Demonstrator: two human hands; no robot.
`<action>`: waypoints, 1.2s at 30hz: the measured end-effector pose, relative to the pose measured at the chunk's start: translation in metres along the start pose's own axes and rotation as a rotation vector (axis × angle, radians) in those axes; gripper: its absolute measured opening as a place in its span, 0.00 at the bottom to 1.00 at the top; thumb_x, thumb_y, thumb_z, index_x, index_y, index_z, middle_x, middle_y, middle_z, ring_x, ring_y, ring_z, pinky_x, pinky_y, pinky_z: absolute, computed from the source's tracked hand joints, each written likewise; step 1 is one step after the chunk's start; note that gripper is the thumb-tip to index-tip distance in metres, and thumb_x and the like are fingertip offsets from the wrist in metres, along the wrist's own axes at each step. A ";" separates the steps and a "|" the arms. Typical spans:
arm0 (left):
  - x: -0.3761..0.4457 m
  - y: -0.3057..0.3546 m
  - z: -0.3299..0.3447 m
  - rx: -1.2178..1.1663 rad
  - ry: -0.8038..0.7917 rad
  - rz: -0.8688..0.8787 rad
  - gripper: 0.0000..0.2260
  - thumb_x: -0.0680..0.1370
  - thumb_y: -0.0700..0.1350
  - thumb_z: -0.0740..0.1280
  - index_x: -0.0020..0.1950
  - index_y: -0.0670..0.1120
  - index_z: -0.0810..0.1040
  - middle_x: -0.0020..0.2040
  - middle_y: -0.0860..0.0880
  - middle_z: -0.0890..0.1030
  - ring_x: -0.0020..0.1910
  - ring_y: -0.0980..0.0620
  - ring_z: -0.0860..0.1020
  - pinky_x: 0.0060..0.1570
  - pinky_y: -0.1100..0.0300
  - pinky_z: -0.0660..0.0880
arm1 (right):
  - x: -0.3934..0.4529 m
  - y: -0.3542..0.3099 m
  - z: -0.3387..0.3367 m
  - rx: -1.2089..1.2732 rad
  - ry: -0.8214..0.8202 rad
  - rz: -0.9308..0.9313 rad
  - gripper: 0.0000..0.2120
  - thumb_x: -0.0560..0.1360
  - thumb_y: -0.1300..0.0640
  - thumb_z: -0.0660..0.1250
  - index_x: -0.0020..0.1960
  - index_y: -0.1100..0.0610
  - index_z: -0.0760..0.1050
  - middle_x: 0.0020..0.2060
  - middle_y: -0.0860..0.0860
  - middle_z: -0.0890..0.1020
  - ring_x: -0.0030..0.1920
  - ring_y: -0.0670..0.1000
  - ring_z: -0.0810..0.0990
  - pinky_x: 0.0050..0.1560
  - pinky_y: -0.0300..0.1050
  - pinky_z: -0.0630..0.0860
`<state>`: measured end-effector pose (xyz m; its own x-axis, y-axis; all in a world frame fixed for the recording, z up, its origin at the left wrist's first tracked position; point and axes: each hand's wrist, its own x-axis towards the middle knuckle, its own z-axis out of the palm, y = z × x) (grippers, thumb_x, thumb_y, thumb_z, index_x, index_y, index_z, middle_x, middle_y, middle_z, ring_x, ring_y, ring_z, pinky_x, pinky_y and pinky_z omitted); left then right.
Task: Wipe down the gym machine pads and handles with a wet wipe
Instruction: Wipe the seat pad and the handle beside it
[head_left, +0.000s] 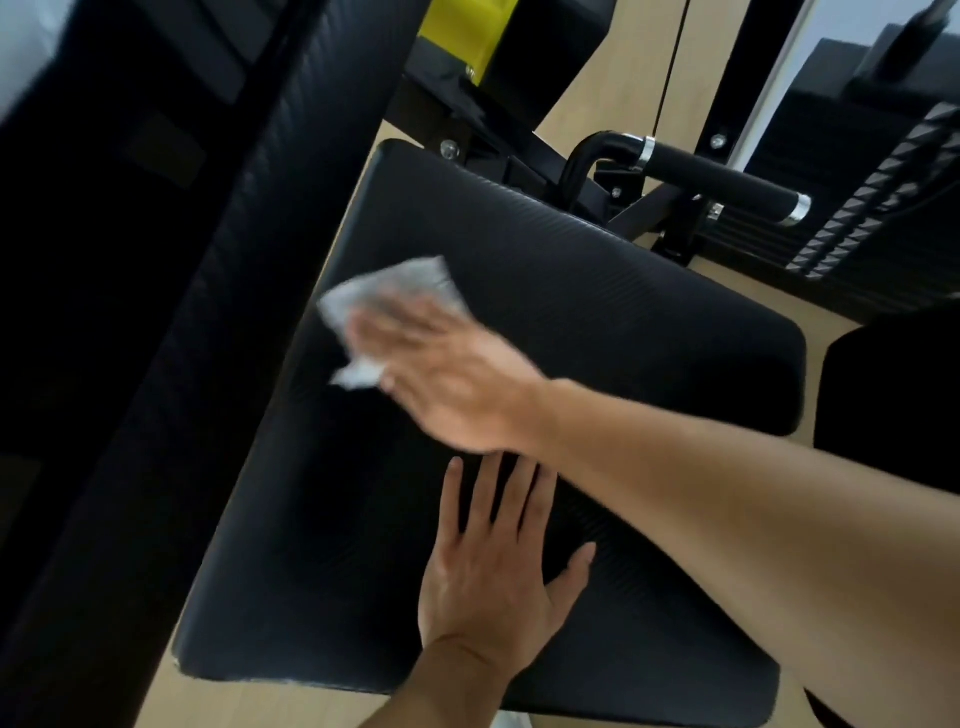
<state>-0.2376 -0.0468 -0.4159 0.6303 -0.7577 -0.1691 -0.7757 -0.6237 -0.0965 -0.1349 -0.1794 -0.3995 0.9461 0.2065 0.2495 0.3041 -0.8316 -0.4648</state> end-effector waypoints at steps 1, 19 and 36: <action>0.000 0.000 0.001 -0.005 0.006 0.001 0.34 0.79 0.66 0.57 0.76 0.42 0.68 0.76 0.45 0.70 0.78 0.42 0.62 0.75 0.39 0.55 | 0.005 -0.010 -0.005 0.015 -0.122 -0.071 0.25 0.86 0.53 0.53 0.82 0.55 0.56 0.82 0.52 0.57 0.83 0.53 0.49 0.82 0.56 0.47; -0.003 -0.001 0.004 -0.021 0.002 -0.006 0.33 0.77 0.66 0.58 0.74 0.45 0.68 0.70 0.45 0.78 0.72 0.43 0.66 0.77 0.44 0.49 | -0.032 -0.022 0.017 0.055 0.006 0.172 0.26 0.85 0.52 0.51 0.83 0.54 0.56 0.82 0.49 0.57 0.83 0.51 0.47 0.82 0.53 0.46; -0.001 0.000 -0.001 -0.001 -0.033 0.004 0.33 0.79 0.63 0.55 0.79 0.45 0.65 0.81 0.47 0.61 0.81 0.43 0.57 0.77 0.37 0.54 | -0.143 0.003 0.001 0.152 0.155 0.828 0.24 0.87 0.50 0.44 0.83 0.49 0.50 0.82 0.45 0.48 0.82 0.45 0.39 0.82 0.49 0.39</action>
<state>-0.2381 -0.0459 -0.4151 0.6260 -0.7532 -0.2019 -0.7780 -0.6211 -0.0951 -0.2688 -0.2103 -0.4375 0.8474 -0.5189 -0.1120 -0.4559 -0.6033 -0.6544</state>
